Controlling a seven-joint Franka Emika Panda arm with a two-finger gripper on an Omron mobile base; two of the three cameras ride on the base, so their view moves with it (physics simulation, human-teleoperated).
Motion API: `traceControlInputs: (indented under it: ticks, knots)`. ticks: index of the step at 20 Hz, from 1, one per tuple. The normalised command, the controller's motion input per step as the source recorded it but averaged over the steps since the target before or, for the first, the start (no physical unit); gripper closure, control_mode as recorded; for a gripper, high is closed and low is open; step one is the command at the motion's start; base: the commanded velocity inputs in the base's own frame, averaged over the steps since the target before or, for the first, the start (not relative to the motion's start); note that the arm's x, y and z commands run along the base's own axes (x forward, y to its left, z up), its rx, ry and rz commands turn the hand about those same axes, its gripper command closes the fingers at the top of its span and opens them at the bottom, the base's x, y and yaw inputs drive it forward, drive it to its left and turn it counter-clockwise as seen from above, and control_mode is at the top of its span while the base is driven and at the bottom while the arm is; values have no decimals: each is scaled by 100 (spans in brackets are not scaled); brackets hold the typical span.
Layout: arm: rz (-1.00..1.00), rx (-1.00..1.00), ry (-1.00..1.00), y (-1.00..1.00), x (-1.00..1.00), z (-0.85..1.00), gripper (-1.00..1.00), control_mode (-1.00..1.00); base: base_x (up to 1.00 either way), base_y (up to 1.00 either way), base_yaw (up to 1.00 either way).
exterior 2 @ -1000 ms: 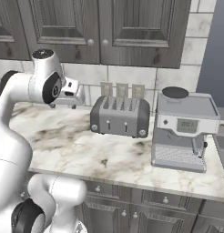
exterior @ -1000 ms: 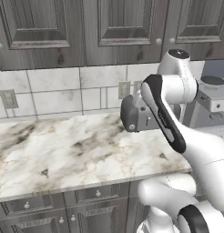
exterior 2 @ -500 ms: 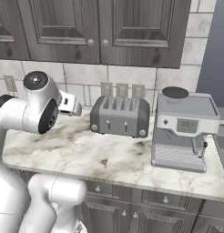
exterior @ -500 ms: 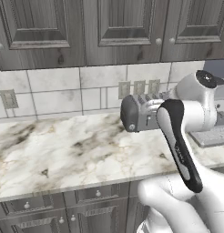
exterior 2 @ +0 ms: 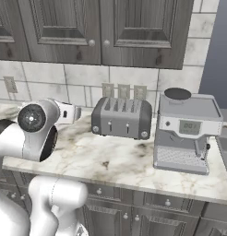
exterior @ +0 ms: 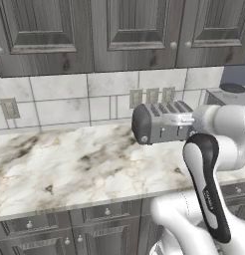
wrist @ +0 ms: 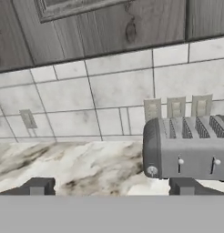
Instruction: Move the bowls from the cabinet to the plates on the dining table.
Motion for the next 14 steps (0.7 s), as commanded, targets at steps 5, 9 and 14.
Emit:
traceControlInputs:
  ticks: [5, 9, 14]
  knots:
    - [0, 0, -37, 0, -15, 69, -100, -100, 0, 0, 0]
    - [0, 0, -36, 0, -2, 76, -100, -100, 0, 0, 0]
    - [-2, 1, -31, 0, 0, 47, -100, -100, 0, 0, 0]
